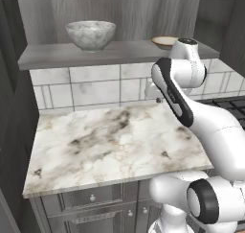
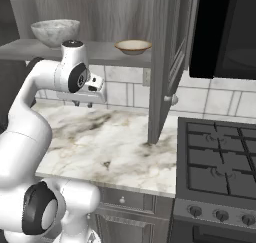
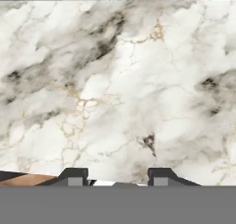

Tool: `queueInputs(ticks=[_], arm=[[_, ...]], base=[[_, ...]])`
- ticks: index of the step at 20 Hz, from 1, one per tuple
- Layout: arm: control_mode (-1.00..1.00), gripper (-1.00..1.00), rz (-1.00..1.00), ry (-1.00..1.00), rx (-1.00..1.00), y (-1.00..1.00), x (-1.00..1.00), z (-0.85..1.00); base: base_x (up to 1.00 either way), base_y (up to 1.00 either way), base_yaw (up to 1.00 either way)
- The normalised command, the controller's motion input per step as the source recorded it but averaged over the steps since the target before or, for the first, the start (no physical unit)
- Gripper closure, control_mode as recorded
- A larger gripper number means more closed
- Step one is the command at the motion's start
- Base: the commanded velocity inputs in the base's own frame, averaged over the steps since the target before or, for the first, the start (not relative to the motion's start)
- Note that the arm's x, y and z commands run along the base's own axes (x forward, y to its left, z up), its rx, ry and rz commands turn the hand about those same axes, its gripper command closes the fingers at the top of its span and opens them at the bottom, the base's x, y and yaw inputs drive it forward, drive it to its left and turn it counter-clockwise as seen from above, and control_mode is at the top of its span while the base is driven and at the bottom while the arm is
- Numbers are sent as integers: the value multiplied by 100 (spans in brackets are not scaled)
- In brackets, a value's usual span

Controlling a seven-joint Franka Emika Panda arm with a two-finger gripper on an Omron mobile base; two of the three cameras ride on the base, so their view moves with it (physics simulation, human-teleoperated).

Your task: Take the smaller bowl and place it next to the appetizer plate on the dining counter , and place the larger bowl next to the plate with cooked food.

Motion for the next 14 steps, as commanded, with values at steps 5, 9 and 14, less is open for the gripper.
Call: queueInputs(ticks=[5, 9, 14], arm=[[-100, -100, -1, -2, 0, 21, -3, 0], [-100, -100, -3, -25, 1, 23, -26, 25], [-100, -100, -7, -32, 3, 31, -5, 39]], base=[[0, 0, 0], [0, 0, 0], [0, 0, 0]])
